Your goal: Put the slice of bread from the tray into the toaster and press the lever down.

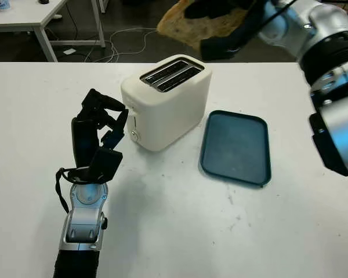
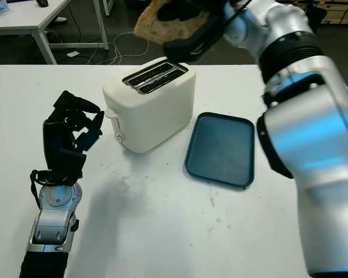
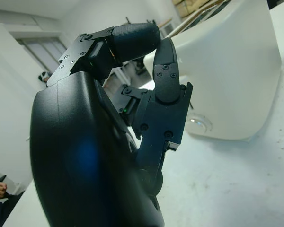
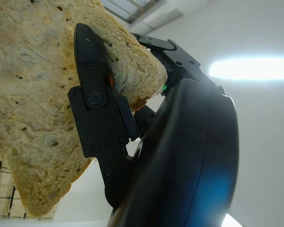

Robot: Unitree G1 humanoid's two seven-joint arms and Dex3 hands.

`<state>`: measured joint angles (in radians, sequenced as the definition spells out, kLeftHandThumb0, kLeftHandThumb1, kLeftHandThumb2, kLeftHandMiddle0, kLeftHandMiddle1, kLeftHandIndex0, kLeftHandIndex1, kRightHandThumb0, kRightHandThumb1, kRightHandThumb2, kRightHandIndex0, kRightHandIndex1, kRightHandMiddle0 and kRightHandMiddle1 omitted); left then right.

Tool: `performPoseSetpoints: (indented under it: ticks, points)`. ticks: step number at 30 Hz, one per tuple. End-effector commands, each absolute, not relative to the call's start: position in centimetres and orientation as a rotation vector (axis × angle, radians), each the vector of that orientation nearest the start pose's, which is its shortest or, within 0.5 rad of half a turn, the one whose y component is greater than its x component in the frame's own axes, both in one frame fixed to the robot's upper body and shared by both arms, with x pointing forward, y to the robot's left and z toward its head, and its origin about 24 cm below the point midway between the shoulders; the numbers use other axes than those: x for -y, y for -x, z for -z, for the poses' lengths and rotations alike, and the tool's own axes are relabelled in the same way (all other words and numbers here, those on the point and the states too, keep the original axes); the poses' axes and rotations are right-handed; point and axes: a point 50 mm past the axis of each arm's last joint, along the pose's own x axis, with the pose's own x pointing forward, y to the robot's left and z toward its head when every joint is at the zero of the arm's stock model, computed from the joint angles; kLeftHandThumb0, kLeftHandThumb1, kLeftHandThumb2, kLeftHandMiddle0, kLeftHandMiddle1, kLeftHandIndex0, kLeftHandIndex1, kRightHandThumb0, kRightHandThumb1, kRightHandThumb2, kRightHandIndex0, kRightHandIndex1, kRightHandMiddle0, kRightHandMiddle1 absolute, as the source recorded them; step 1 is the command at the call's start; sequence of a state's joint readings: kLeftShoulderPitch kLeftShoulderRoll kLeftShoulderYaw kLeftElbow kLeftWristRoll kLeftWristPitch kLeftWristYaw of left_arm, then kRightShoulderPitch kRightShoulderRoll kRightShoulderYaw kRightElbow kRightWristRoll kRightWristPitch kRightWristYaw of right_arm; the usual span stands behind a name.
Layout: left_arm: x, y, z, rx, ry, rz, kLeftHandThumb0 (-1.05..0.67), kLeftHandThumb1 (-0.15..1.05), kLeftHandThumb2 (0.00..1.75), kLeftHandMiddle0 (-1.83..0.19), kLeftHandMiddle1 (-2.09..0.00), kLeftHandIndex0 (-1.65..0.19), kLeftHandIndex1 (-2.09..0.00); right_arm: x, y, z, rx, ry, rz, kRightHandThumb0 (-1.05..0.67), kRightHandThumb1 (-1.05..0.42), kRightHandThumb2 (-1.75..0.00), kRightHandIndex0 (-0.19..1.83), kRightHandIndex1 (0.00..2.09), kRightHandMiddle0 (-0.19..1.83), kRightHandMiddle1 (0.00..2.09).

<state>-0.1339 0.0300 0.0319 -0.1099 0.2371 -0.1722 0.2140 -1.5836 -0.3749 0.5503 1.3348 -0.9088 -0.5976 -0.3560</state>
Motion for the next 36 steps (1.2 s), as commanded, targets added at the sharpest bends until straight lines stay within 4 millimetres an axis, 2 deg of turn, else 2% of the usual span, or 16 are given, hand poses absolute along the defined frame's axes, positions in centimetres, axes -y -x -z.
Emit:
performPoseSetpoints:
  ticks: [1,6,14,21,31,36]
  points:
    - [-15.8,-26.8,-12.1,0.456,-0.217,-0.214,-0.37,0.92,0.49,-0.8,-1.75,-0.54,-1.7,7.8,-40.7,-31.3,0.92,1.573,-0.173,-0.57,-0.92,-0.4,1.1,1.75,0.83,1.74]
    - [-15.9,-26.8,-12.1,0.463,-0.211,-0.207,-0.36,0.92,0.49,-0.81,-1.75,-0.54,-1.7,7.1,-40.9,-29.7,0.872,1.582,-0.223,-0.56,-0.92,-0.4,1.1,1.75,0.75,1.7]
    - [-15.8,-26.7,-12.1,0.45,-0.212,-0.218,-0.37,0.92,0.48,-0.81,-1.75,-0.54,-1.7,6.7,-41.2,-27.5,0.824,1.581,-0.27,-0.54,-0.92,-0.38,1.11,1.75,0.85,1.74]
    - [-15.8,-26.7,-12.1,0.46,-0.215,-0.221,-0.37,0.92,0.49,-0.82,-1.75,-0.54,-1.7,6.6,-41.2,-26.1,0.799,1.578,-0.31,-0.55,-0.92,-0.43,1.11,1.75,0.86,1.75]
    - [-15.8,-26.7,-12.4,0.464,-0.217,-0.215,-0.36,0.92,0.47,-0.81,-1.75,-0.54,-1.7,7.5,-41.3,-24.8,0.768,1.623,-0.331,-0.57,-0.92,-0.44,1.11,1.75,0.87,1.75]
    - [-15.9,-26.8,-12.4,0.464,-0.221,-0.205,-0.36,0.92,0.47,-0.81,-1.75,-0.54,-1.71,8.7,-41.5,-25.5,0.75,1.651,-0.309,-0.52,-0.92,-0.37,1.14,1.75,0.85,1.75]
